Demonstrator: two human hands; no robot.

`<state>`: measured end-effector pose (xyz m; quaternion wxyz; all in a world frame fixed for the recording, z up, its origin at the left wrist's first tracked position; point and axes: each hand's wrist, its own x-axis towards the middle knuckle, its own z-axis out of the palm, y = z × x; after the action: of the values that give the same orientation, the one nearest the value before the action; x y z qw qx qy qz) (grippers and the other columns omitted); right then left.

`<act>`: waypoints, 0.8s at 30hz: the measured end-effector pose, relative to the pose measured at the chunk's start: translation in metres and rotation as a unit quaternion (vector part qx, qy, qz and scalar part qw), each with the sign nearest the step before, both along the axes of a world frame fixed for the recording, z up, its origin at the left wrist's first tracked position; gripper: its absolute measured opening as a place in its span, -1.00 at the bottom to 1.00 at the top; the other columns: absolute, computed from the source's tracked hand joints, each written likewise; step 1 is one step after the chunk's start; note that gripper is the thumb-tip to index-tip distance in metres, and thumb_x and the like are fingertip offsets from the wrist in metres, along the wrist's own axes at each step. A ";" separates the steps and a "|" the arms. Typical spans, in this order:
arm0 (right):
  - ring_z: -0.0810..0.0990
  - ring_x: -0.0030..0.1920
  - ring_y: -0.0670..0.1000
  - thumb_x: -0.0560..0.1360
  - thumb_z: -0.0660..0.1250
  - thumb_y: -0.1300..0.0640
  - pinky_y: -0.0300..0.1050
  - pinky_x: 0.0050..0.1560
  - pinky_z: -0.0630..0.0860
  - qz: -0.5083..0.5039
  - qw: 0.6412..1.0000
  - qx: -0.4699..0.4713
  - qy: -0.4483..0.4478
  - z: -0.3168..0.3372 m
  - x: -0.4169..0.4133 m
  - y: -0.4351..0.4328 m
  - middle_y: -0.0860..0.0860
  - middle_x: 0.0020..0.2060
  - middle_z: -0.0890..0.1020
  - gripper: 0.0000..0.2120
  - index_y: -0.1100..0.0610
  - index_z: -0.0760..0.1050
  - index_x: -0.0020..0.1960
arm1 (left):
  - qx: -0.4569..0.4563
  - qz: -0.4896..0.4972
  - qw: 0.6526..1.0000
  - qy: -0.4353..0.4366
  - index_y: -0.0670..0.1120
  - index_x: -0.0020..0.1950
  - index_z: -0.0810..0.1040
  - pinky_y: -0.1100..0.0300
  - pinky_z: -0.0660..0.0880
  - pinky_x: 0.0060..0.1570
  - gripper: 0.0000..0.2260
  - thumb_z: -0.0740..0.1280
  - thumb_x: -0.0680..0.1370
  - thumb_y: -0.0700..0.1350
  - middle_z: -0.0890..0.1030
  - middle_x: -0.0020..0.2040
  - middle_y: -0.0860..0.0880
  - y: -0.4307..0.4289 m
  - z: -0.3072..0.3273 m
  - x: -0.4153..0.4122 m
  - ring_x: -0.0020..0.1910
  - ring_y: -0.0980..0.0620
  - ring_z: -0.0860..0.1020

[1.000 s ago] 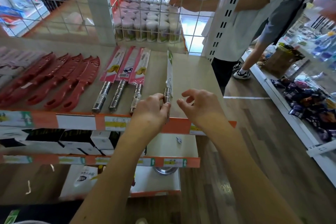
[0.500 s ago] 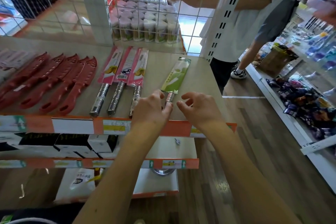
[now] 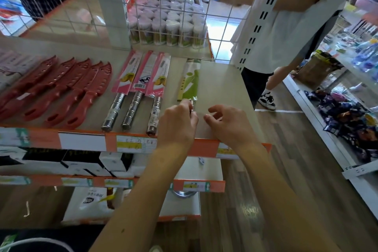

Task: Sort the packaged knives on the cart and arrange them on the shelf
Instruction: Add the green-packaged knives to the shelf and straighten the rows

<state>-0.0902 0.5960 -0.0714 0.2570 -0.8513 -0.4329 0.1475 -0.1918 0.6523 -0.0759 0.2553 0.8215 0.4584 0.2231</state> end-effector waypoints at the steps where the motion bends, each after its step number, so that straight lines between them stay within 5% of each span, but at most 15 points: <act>1: 0.61 0.04 0.03 0.53 0.28 0.04 -0.20 0.05 0.47 0.003 1.000 -0.001 -0.001 0.000 0.000 -0.001 0.11 0.07 0.65 -0.66 0.16 0.51 0.25 | 0.002 0.002 1.000 0.000 -0.14 0.16 0.52 0.21 0.37 -0.15 -0.79 0.23 0.59 -0.09 0.64 0.00 -0.14 0.001 0.000 0.000 0.00 -0.09 0.59; 6: 0.61 0.03 0.01 0.53 0.28 0.03 -0.21 0.03 0.46 0.009 1.000 -0.012 -0.004 0.000 0.003 -0.003 0.09 0.08 0.64 -0.66 0.13 0.51 0.26 | 0.001 -0.004 1.000 0.016 -0.13 0.22 0.49 0.15 0.45 -0.08 -0.75 0.23 0.59 -0.07 0.63 0.01 -0.16 0.000 -0.002 0.000 0.01 -0.11 0.59; 12: 0.60 0.06 0.03 0.53 0.27 0.00 -0.14 0.09 0.49 0.019 0.999 -0.036 -0.024 0.004 0.004 -0.010 0.07 0.11 0.62 -0.64 0.07 0.48 0.29 | 0.014 0.007 0.989 0.144 -0.03 0.35 0.36 0.07 0.42 0.07 -0.63 0.17 0.59 0.07 0.54 0.17 -0.09 -0.010 0.004 -0.006 0.19 -0.11 0.47; 21: 0.44 0.23 0.09 0.53 0.24 -0.03 -0.07 0.23 0.42 0.062 0.996 -0.049 -0.045 0.009 -0.015 -0.030 0.02 0.22 0.51 -0.59 -0.04 0.37 0.37 | 0.068 0.060 0.988 0.126 0.03 0.43 0.30 0.08 0.22 0.34 -0.57 0.19 0.57 0.07 0.33 0.44 0.03 -0.036 0.010 -0.047 0.43 -0.04 0.16; 24: 0.45 0.21 0.09 0.53 0.27 0.01 -0.10 0.20 0.41 0.099 0.994 -0.020 -0.036 0.008 -0.036 -0.032 0.03 0.20 0.52 -0.60 -0.03 0.38 0.36 | 0.072 0.078 0.987 0.120 0.03 0.44 0.32 0.08 0.18 0.37 -0.55 0.23 0.56 0.05 0.33 0.45 -0.01 -0.042 0.008 -0.068 0.44 -0.08 0.19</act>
<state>-0.1258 0.5638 -0.0631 0.2085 -0.8140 -0.5211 0.1498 -0.2602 0.6099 -0.0676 0.1199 0.8206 0.5309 0.1745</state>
